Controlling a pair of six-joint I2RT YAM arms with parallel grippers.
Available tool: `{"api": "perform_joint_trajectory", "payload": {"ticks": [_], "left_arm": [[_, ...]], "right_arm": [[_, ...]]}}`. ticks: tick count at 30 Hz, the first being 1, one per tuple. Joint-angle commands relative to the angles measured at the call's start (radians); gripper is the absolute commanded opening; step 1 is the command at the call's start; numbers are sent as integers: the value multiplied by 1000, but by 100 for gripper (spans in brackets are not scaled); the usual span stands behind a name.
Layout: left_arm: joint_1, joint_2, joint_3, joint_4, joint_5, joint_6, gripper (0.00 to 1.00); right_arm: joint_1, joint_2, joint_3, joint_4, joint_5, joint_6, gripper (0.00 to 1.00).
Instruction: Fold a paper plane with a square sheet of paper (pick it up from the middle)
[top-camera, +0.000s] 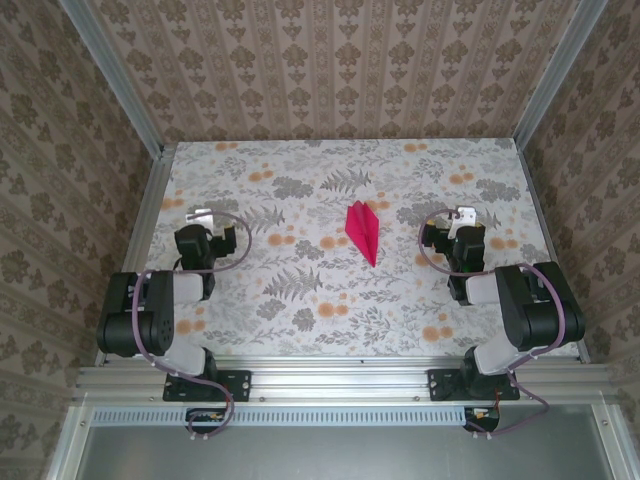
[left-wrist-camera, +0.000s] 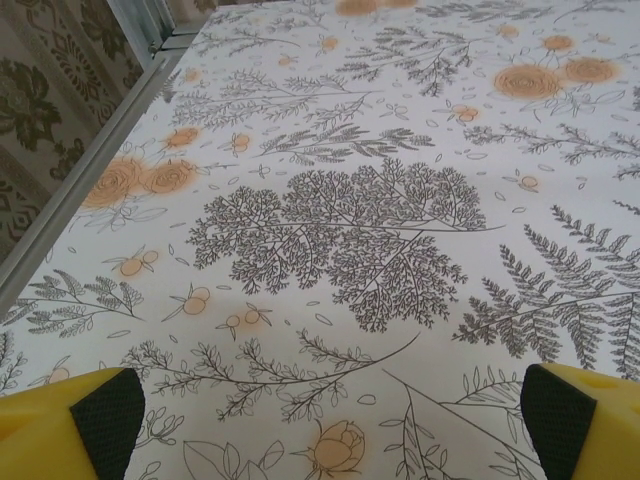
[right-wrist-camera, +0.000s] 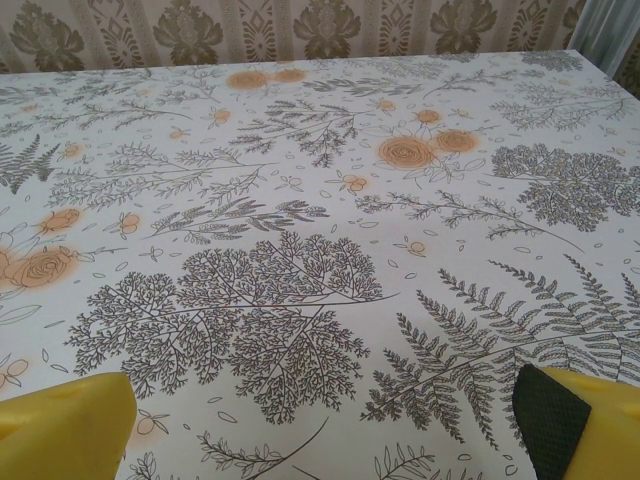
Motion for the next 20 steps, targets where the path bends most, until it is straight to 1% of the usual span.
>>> {"api": "perform_joint_trajectory", "payload": {"ticks": [1, 20], "left_arm": [[0, -4, -5, 47, 14, 19, 100], [2, -2, -2, 45, 22, 20, 100]], "right_arm": [[6, -7, 13, 25, 18, 4, 100], [6, -7, 13, 25, 18, 3, 100]]}}
